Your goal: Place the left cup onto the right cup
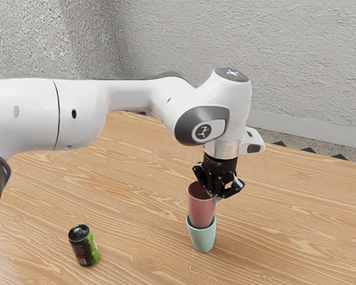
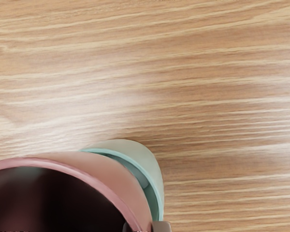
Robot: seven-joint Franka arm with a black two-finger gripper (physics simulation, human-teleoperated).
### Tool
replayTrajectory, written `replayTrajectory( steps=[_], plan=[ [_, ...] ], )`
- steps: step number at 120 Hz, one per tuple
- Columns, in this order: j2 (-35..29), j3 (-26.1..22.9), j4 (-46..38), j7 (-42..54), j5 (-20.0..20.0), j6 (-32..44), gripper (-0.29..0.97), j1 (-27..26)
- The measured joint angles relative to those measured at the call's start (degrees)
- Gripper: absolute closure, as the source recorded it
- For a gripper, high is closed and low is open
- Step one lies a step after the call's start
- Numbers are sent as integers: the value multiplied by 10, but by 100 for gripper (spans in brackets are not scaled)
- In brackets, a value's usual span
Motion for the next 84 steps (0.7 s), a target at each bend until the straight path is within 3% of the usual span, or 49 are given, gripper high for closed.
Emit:
replayTrajectory(
  steps=[32, 84],
  plan=[
    [6, -2, 1, -2, -1, 3, 78, 4],
    [-1, -8, 1, -18, -5, -5, 58, 1]
  ],
)
